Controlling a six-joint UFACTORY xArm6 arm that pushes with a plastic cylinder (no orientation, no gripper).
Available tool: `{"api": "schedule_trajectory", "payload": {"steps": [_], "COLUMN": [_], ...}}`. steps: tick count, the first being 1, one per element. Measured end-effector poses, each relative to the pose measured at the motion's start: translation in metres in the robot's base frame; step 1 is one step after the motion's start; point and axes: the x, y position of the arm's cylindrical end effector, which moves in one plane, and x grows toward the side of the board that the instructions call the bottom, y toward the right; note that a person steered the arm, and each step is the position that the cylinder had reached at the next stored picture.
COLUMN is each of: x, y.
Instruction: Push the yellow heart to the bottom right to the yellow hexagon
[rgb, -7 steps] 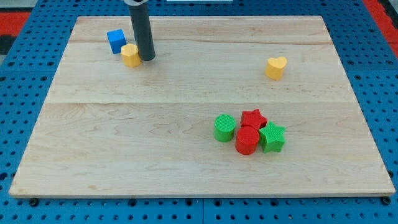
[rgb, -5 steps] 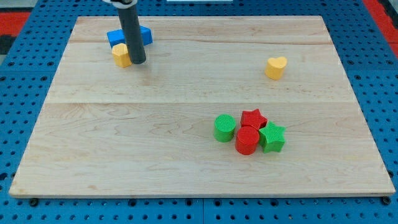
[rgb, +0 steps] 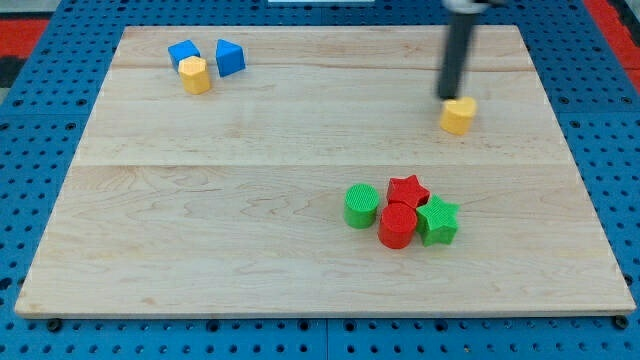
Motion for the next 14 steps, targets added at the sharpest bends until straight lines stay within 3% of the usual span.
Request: {"api": "schedule_trajectory", "payload": {"steps": [1, 2, 4, 6, 7, 8, 10, 12, 14], "x": [0.007, 0.049, 0.016, 0.02, 0.05, 0.05, 0.094, 0.064, 0.061], "y": [0.077, 0.071, -0.097, 0.047, 0.031, -0.045, -0.138, -0.222, -0.3]}}
